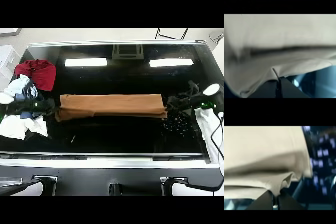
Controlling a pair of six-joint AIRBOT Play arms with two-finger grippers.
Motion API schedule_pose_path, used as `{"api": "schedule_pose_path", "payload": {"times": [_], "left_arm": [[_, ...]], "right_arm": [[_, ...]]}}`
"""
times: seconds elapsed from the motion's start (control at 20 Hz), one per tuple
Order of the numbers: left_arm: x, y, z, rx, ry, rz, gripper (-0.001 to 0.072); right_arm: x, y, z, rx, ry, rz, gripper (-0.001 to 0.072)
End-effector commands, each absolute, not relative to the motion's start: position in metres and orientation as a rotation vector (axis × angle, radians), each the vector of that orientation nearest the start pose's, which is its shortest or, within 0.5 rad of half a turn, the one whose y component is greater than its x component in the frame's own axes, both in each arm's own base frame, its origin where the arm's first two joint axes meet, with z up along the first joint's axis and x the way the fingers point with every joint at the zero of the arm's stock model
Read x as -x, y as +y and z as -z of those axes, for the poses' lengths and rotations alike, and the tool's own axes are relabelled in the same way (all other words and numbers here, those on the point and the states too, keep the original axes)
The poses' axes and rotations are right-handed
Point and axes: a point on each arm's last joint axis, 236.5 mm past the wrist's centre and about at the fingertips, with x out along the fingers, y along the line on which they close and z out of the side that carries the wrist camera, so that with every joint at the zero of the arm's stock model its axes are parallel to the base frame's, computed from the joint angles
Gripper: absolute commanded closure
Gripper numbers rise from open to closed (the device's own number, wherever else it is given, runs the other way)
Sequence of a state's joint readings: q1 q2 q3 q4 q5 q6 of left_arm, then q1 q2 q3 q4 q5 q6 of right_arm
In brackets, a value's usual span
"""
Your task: Fold the clothes and pants, and hang the long-sleeved shirts on hangers.
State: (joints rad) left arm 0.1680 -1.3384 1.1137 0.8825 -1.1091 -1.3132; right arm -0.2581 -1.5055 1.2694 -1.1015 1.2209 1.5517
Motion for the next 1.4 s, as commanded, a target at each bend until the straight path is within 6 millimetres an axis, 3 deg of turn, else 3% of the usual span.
{"api": "schedule_pose_path", "payload": {"times": [0.0,0.2,0.35,0.4,0.45,0.5,0.55,0.7,0.75,0.85,1.0,1.1,1.15,1.2,1.25,1.3,1.35], "left_arm": [[-0.473,-0.078,-0.02,0.543,1.128,0.332,0.0684],[-0.514,-0.077,0.023,0.638,1.214,0.288,0.0683],[-0.513,-0.087,0.065,0.68,1.304,0.28,0.0682],[-0.508,-0.092,0.077,0.692,1.34,0.288,0.0663],[-0.504,-0.096,0.081,0.708,1.366,0.299,0.0514],[-0.501,-0.095,0.082,0.712,1.377,0.306,0.03],[-0.498,-0.091,0.078,0.704,1.384,0.321,0.0194],[-0.49,-0.072,0.056,0.716,1.407,0.347,0.0177],[-0.49,-0.069,0.049,0.715,1.401,0.35,0.0177],[-0.49,-0.071,0.033,0.694,1.372,0.366,0.0177],[-0.49,-0.089,0.008,0.656,1.328,0.423,0.0177],[-0.49,-0.107,-0.008,0.623,1.294,0.469,0.0179],[-0.49,-0.118,-0.016,0.613,1.276,0.493,0.0178],[-0.489,-0.129,-0.023,0.608,1.265,0.515,0.0182],[-0.488,-0.142,-0.028,0.602,1.257,0.538,0.0202],[-0.486,-0.155,-0.03,0.596,1.253,0.56,0.0205],[-0.486,-0.169,-0.03,0.581,1.247,0.576,0.0253]], "right_arm": [[-0.469,-0.002,0.036,-0.626,1.278,-0.013,0.0674],[-0.513,-0.006,0.064,-0.743,1.216,0.053,0.0673],[-0.523,0.005,0.078,-0.829,1.209,0.04,0.0651],[-0.522,0.011,0.081,-0.851,1.223,0.019,0.061],[-0.521,0.015,0.078,-0.865,1.228,-0.001,0.0518],[-0.519,0.015,0.071,-0.875,1.227,-0.03,0.035],[-0.515,0.008,0.061,-0.849,1.229,-0.068,0.0161],[-0.492,-0.044,0.063,-0.846,1.279,-0.016,0.0019],[-0.484,-0.049,0.069,-0.873,1.314,-0.014,0.001],[-0.476,-0.038,0.081,-0.913,1.37,-0.064,0.0007],[-0.486,-0.007,0.09,-0.985,1.377,-0.131,0.0012],[-0.495,0.014,0.094,-1.017,1.371,-0.146,0.0056],[-0.499,0.021,0.094,-1.018,1.363,-0.14,0.0111],[-0.504,0.027,0.092,-1.011,1.346,-0.147,0.0331],[-0.509,0.033,0.086,-1.022,1.33,-0.166,0.0604],[-0.513,0.042,0.072,-1.026,1.309,-0.222,0.0674],[-0.516,0.047,0.054,-1.0,1.282,-0.289,0.0675]]}}
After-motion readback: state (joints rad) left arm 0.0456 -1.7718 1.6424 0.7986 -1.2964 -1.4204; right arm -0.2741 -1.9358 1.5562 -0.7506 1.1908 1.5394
